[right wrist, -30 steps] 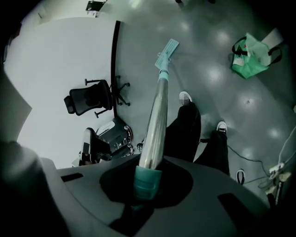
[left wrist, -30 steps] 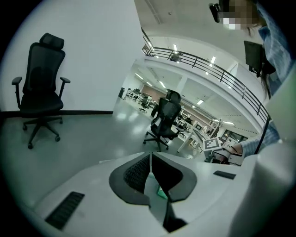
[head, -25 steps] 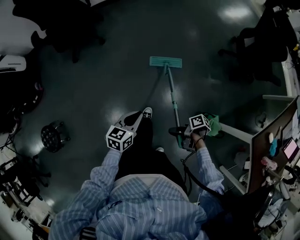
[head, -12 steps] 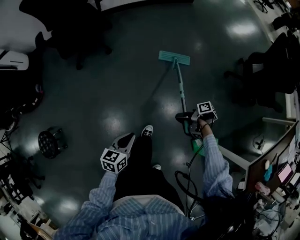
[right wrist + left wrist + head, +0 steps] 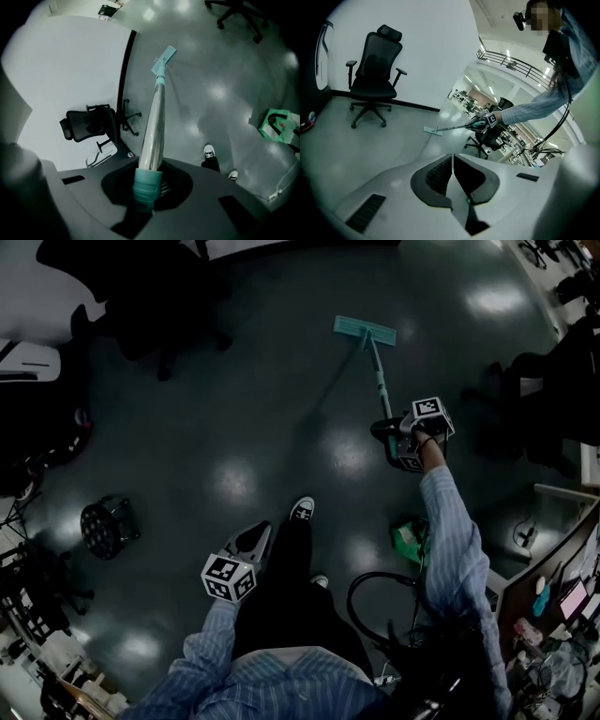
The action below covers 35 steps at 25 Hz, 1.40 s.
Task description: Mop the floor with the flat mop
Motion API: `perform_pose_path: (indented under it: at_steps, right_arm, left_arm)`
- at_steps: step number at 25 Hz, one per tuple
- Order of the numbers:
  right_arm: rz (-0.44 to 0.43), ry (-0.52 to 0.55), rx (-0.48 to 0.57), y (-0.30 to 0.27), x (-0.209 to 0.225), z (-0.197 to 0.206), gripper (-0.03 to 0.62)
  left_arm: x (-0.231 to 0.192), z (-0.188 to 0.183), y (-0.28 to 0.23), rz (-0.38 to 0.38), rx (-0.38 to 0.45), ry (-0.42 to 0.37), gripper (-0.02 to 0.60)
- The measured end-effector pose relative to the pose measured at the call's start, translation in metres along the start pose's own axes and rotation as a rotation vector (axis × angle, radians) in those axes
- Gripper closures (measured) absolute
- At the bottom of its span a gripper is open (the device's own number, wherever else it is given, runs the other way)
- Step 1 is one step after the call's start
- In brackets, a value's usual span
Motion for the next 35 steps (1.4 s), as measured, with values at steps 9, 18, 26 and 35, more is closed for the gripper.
perform_pose_path:
  at_steps: [9,18,26,35]
  right_arm:
    - [-0.009,-0.006,0.045,-0.009,-0.027,-0.043,0.557]
    - [-0.034,-0.014,0.037,-0.003,0.015,0.027,0.557]
    - [-0.049,-0.021,0.008,0.02,0.097,0.134,0.557]
    - [-0.067,-0.036,-0.007,0.037,0.185,0.28,0.557]
  left_arm:
    - [0.009,0.009,-0.01,0.02,-0.024,0.007,0.568]
    - [0.03,-0.007,-0.01,0.073,0.006,-0.06,0.568]
    - [0.078,0.027,0.013,0.121,-0.003,-0.133,0.568]
    - [0.114,0.07,0.061,0.155,0.02,-0.201,0.568]
Point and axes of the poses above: the fingertips, and each gripper's own axes: y backward along the fingers, x to its right, z out of its underside, the point moved 2 cm from there along y, backward along the fingers, and after that the axes turned 4 degrees about -z, right-handed, at the moved point
